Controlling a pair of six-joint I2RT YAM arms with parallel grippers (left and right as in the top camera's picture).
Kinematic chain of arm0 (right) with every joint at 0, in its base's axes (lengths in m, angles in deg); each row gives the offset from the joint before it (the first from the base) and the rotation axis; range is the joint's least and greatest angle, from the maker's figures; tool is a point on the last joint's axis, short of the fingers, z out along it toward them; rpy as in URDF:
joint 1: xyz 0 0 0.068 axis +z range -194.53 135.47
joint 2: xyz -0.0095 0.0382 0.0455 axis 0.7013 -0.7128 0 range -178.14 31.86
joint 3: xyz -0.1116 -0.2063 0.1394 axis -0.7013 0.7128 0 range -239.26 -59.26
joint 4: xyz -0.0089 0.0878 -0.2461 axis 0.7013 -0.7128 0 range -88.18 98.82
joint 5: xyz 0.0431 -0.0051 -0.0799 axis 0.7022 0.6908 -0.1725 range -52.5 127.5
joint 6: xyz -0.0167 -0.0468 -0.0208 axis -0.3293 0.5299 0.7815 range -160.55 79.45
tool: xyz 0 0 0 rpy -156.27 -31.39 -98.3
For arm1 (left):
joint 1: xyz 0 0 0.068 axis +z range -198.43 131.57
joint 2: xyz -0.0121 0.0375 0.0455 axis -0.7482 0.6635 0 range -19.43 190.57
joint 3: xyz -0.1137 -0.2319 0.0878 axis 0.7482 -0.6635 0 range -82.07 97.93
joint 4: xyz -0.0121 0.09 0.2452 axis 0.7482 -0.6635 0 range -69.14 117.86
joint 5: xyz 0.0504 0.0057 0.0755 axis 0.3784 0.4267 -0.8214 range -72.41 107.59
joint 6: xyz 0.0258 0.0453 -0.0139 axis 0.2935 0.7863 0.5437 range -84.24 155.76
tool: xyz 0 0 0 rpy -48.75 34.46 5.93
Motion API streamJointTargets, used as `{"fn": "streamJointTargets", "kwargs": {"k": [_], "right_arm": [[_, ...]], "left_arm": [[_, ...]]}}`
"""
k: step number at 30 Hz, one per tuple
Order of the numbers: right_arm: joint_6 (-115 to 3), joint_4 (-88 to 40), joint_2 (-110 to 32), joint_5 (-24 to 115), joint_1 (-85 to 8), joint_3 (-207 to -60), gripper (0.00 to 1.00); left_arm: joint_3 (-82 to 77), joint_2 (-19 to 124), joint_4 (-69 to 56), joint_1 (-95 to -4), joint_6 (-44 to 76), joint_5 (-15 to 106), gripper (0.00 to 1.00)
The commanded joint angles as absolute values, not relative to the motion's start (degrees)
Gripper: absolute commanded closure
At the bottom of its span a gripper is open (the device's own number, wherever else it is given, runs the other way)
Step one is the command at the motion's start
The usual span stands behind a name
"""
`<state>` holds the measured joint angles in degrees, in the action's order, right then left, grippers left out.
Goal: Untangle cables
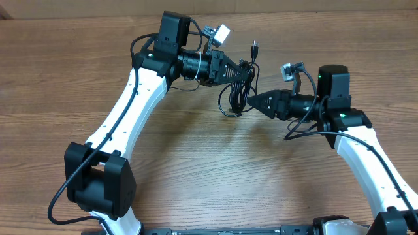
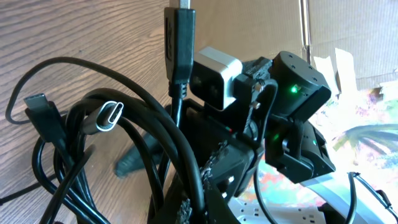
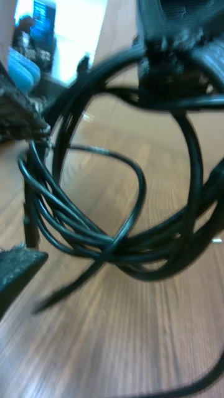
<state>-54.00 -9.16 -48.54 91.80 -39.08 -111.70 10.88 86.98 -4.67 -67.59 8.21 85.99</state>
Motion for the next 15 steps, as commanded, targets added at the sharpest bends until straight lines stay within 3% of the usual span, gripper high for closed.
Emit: {"fn": "streamJointTargets", "kwargs": {"k": [1,8,15], "right_arm": [[-53.63,-8.92,-47.29,82.49,-37.03,-112.09,0.39],[-53.63,-8.44,-47.34,69.59,-33.81,-112.09,0.31],[-53.61,-4.20,-47.34,65.16,-33.22,-112.09,0.33]], "left_arm": [[11.77,86.32,-4.41,-67.98,7.43,89.49,0.96],[11.77,86.32,-4.45,-67.98,7.43,94.05,0.96],[11.77,86.32,-4.50,-68.27,7.43,95.61,0.96]]}}
